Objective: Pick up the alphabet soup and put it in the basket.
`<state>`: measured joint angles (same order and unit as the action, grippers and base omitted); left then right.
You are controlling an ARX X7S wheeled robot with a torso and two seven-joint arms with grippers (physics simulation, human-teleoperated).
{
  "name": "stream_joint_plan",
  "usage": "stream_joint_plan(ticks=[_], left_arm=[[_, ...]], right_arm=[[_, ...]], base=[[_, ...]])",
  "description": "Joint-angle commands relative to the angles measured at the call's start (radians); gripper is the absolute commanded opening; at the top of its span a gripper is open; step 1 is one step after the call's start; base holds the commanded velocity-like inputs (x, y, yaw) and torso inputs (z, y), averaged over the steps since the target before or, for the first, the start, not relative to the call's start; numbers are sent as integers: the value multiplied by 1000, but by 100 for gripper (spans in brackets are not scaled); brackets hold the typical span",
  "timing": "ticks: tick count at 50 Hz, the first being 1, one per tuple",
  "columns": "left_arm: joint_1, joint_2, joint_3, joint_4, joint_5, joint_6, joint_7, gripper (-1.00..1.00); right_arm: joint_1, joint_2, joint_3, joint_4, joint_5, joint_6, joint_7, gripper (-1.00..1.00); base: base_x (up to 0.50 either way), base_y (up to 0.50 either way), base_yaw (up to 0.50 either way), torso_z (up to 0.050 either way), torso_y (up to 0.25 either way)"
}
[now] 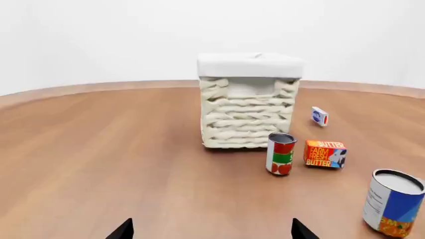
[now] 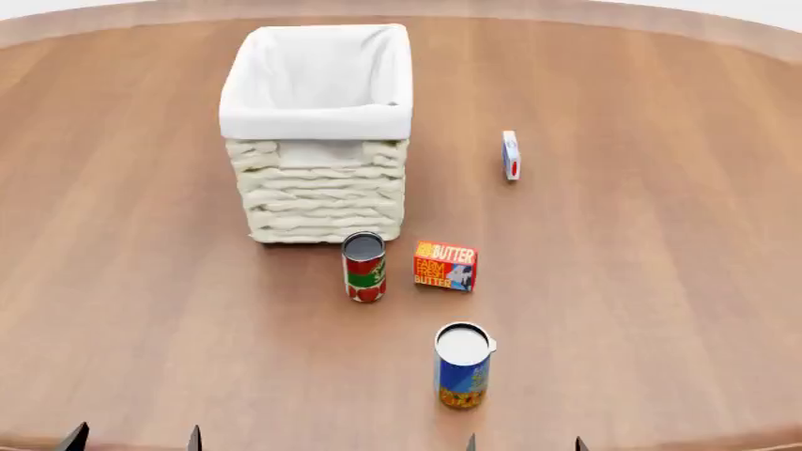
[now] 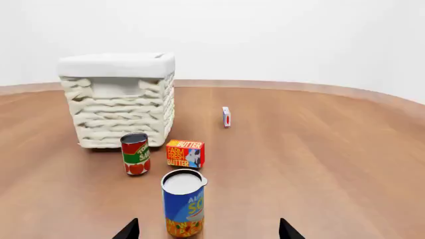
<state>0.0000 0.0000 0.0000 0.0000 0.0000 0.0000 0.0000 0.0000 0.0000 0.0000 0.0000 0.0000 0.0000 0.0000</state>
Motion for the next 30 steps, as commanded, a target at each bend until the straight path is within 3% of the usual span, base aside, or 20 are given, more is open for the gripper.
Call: stream_joint_plan(ticks=[1, 3, 5, 14, 30], left_arm=[[0, -10, 11, 0, -10, 0, -11, 100], [8, -16, 16, 80, -4, -53, -33, 100], [26, -25, 25, 183, 7, -88, -59, 100], [84, -51, 58, 591, 54, -272, -112, 100], [95, -69, 67, 1002, 26, -520, -144, 100]], right_arm=[[6, 24, -31, 22, 24, -17, 30, 100], [-13, 32, -37, -125, 42, 74, 34, 100], [-22, 41, -50, -141, 34, 42, 40, 100], [-56, 71, -80, -493, 47, 207, 68, 100], [-45, 103, -101, -821, 89, 418, 96, 100]], base=[[0, 0, 0, 0, 0], [0, 0, 0, 0, 0], [0, 0, 0, 0, 0], [0, 0, 0, 0, 0], [0, 0, 0, 0, 0]])
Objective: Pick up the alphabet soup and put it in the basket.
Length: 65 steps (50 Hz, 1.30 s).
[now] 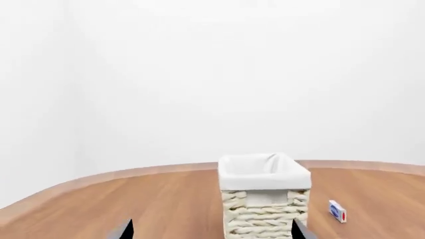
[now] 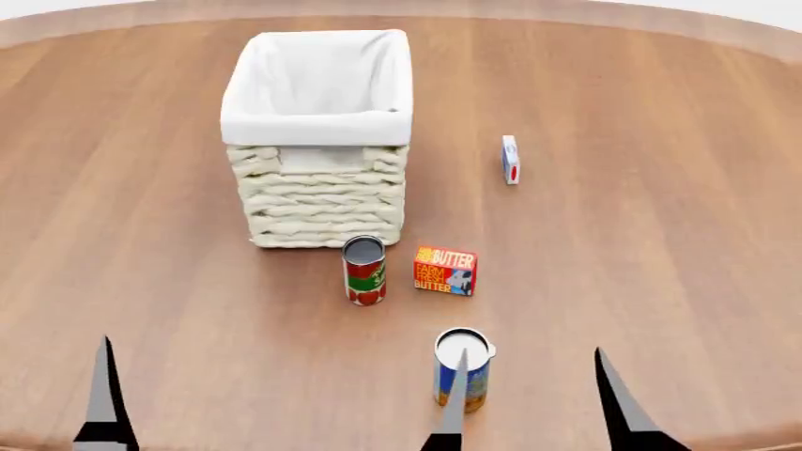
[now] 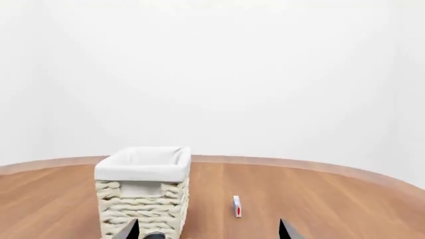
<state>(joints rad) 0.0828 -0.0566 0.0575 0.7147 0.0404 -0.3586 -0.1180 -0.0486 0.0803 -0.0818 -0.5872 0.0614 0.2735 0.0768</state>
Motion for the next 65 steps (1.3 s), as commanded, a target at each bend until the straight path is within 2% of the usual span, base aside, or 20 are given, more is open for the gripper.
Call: stream_joint_plan(ticks=[1, 7, 53, 59, 65], left_arm=[[11, -14, 11, 289, -16, -164, -28, 100], [15, -22, 13, 303, -34, -160, -36, 100], [8, -83, 70, 291, -51, -173, -106, 100], [8, -86, 69, 287, -60, -169, -112, 100], [7, -93, 73, 287, -62, -171, -119, 100]], right_arm=[[5, 24, -20, -235, 29, 146, 22, 100], [5, 30, -13, -254, 60, 143, 25, 100], [19, 67, -31, -221, 101, 126, 95, 100], [18, 77, -37, -222, 106, 142, 101, 100], [21, 85, -46, -221, 96, 148, 112, 100]], base=[[0, 0, 0, 0, 0], [70, 0, 0, 0, 0], [500, 0, 0, 0, 0], [0, 0, 0, 0, 0], [0, 500, 0, 0, 0]])
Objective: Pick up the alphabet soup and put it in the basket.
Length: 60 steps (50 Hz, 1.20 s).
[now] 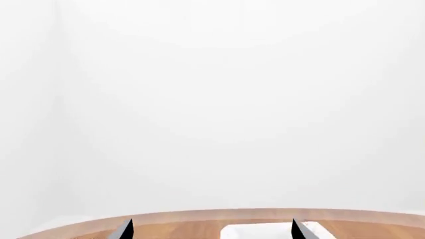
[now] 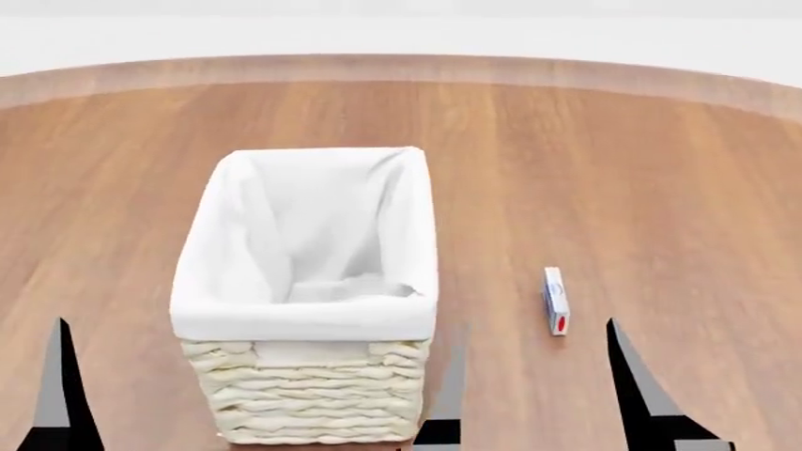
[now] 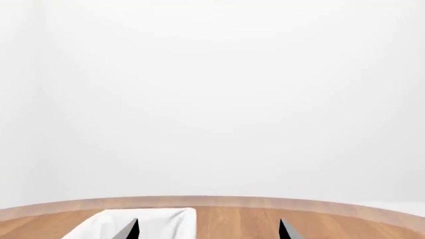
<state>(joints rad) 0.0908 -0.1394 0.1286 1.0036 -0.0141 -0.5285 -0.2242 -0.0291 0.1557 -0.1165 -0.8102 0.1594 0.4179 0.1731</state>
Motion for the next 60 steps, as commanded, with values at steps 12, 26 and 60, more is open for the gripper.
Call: stream_joint_plan(ticks=[12, 26, 60], left_arm=[[-1, -22, 16, -9, -3, 3, -26, 100], [-1, -30, 16, -7, -19, 0, -38, 100], [-11, -61, 43, -81, -12, 33, -84, 100]], right_arm=[[3, 19, -12, -3, 12, 10, 26, 100], [0, 26, -18, 5, 21, -8, 37, 100], [-48, 242, 318, -84, 227, 89, -28, 100]], base=[[0, 500, 0, 0, 0], [0, 500, 0, 0, 0], [0, 29, 0, 0, 0]])
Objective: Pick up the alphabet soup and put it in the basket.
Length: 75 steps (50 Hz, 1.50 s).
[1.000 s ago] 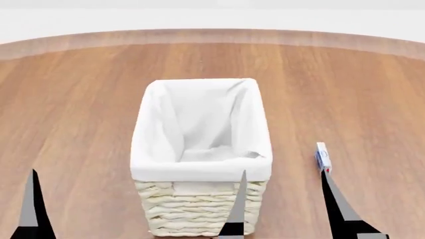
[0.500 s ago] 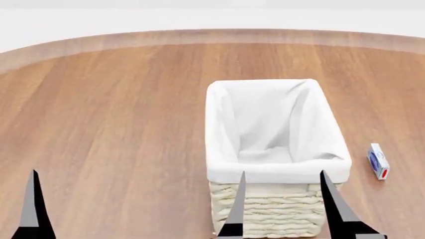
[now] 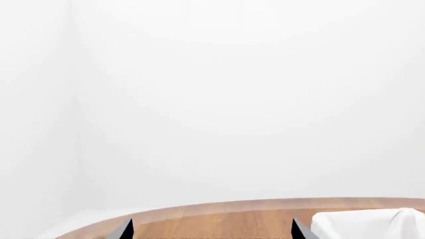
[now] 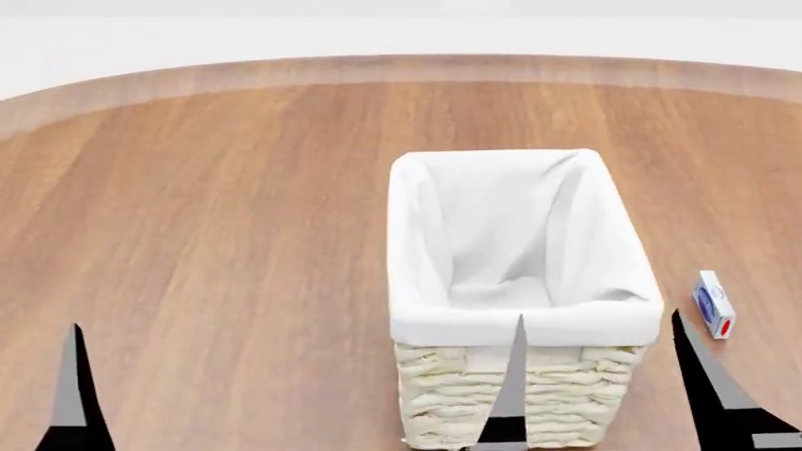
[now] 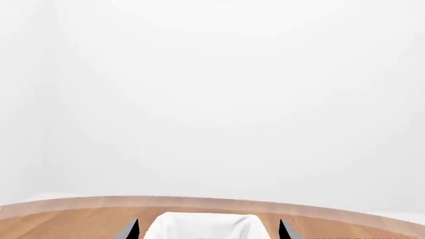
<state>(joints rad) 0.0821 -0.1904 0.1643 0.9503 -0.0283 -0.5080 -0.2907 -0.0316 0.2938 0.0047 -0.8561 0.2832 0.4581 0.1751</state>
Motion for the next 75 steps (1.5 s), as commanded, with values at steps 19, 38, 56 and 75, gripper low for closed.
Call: stream_joint_plan(ticks=[19, 38, 56, 75], left_arm=[[-6, -19, 3, -64, -20, 31, -35, 100], [-16, -23, 25, -74, -23, 16, -49, 100], [-18, -28, 18, -89, -46, 29, -57, 100], [-16, -36, -3, -72, -65, 12, -77, 100]], right_arm=[[-380, 56, 574, 137, 266, -170, -274, 100], [-695, -214, 592, 315, 116, -591, -447, 100], [-720, -276, 470, 512, 3, -821, -402, 100], [-652, -246, 406, 620, -30, -887, -321, 100]], base=[[0, 0, 0, 0, 0], [0, 0, 0, 0, 0], [0, 0, 0, 0, 0], [0, 0, 0, 0, 0]])
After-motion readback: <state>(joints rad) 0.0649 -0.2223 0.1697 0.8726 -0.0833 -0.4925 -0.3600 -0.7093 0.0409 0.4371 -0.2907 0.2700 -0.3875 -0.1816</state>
